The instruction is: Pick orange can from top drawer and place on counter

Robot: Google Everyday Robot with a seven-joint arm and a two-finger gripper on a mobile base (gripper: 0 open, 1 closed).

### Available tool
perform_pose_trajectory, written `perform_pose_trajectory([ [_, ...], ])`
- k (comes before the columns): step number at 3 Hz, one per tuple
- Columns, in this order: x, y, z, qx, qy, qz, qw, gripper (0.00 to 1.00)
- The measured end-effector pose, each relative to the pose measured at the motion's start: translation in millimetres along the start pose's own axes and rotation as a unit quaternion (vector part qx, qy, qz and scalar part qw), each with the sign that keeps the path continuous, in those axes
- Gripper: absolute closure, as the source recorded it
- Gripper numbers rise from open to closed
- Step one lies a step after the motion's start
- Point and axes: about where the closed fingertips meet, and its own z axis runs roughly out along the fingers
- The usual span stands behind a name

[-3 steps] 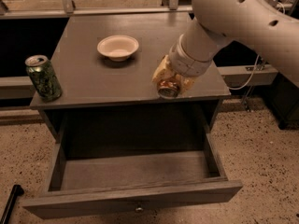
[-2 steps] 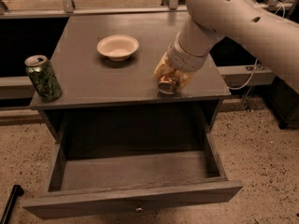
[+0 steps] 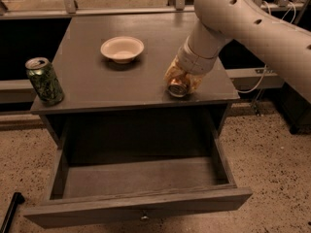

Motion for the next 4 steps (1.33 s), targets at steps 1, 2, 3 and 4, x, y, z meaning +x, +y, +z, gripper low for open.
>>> perform_pose_trajectory([
  [1, 0.0, 0.0, 0.1, 0.0, 0.0, 0.0, 1.0, 0.23],
  [2, 0.4, -0.9, -2.7, 0.0, 0.0, 0.0, 1.0, 0.0],
  [3, 0.6, -1.3, -3.9, 0.0, 0.0, 0.0, 1.0, 0.0],
  [4, 3.0, 6.4, -37.0, 0.016, 0.014, 0.001, 0.9998, 0.0],
])
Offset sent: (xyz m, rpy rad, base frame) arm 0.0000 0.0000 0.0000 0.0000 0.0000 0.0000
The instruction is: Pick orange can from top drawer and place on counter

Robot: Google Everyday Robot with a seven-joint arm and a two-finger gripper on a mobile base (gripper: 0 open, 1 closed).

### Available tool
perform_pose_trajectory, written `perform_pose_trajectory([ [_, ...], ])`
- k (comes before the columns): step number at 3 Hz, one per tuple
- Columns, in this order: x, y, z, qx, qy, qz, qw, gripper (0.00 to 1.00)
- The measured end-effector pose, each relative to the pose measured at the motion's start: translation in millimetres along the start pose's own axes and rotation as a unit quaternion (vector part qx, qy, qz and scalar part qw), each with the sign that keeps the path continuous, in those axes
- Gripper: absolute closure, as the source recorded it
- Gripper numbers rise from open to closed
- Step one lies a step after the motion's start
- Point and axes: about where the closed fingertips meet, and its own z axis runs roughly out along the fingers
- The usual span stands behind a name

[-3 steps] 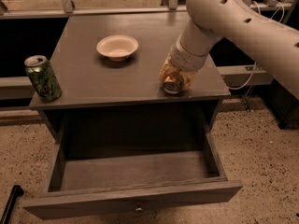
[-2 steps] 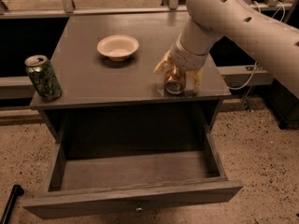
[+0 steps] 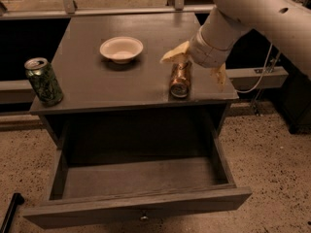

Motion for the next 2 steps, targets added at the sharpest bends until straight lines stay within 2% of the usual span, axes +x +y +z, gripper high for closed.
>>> perform_pose_trajectory([
  [1, -1.6, -6.4, -51.9, 0.032, 0.025, -0.014, 0.9991, 0.0],
  [2, -2.3, -8.9, -63.5, 0.039, 0.031, -0.018, 0.9986, 0.0],
])
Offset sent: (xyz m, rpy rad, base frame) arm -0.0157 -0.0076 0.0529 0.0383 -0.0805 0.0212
